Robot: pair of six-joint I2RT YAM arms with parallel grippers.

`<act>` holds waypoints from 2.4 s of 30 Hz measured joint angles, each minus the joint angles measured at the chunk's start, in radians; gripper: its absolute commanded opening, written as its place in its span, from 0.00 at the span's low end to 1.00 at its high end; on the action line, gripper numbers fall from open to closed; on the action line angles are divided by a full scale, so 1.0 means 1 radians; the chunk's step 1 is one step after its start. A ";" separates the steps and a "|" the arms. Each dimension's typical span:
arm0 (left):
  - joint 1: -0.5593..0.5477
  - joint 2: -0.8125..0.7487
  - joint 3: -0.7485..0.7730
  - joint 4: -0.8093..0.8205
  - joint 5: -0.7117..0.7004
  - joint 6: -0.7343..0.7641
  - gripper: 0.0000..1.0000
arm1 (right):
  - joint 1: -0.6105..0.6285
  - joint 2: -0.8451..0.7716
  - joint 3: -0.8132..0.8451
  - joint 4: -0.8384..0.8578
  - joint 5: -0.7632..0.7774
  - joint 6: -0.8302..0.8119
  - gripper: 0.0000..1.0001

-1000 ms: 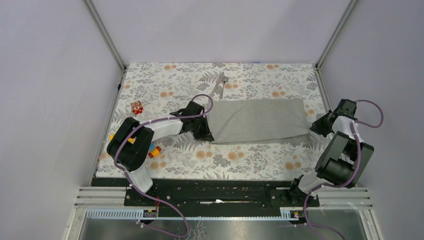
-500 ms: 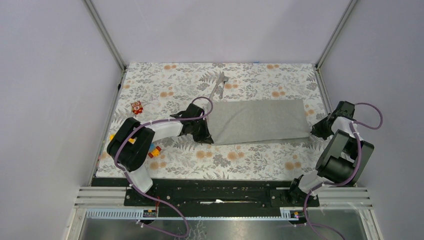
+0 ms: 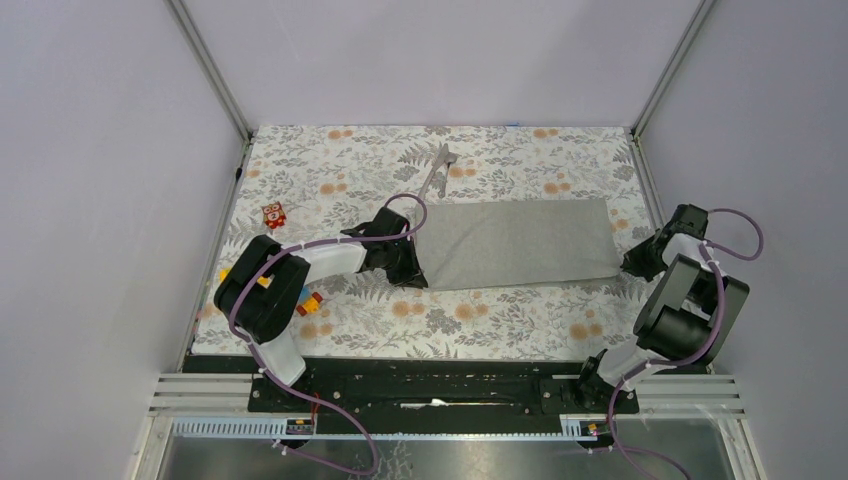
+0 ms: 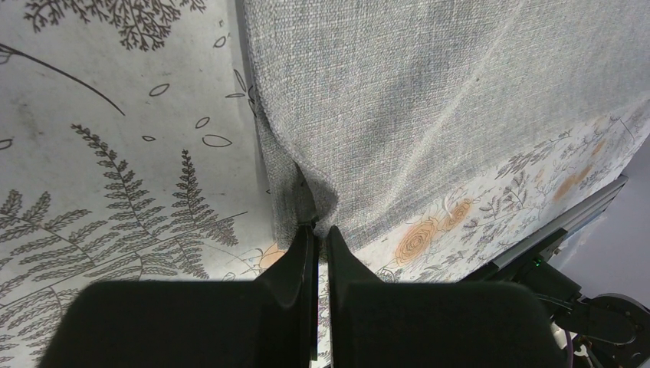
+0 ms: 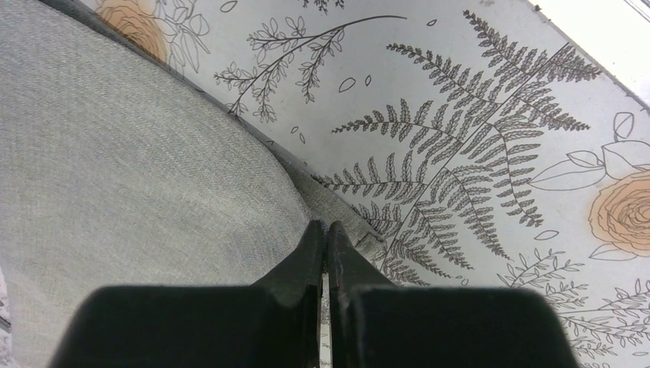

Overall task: Fold the napkin into a case and place the utensils inside
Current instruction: Fold and flatten the napkin at the center of the board, then smooth out the rectangle-folded napkin at the center of the board.

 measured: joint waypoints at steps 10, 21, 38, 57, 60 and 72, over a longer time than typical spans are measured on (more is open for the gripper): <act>-0.004 0.000 0.000 -0.001 -0.001 0.001 0.15 | 0.000 0.061 0.000 0.021 -0.008 0.000 0.05; -0.005 -0.018 0.000 -0.026 -0.023 0.007 0.47 | 0.000 0.041 -0.010 0.022 -0.003 0.000 0.16; -0.008 -0.152 0.072 -0.058 -0.004 0.012 0.58 | 0.098 -0.211 -0.029 -0.002 -0.050 -0.027 0.56; -0.005 -0.091 0.152 -0.030 -0.106 -0.026 0.64 | 0.130 -0.104 -0.020 0.182 -0.262 0.042 1.00; 0.010 -0.043 0.303 -0.010 -0.098 -0.032 0.64 | 0.150 0.061 0.110 0.303 -0.403 0.103 1.00; 0.122 0.327 0.491 0.169 -0.035 -0.054 0.71 | 0.158 0.477 0.311 0.524 -0.643 0.288 0.97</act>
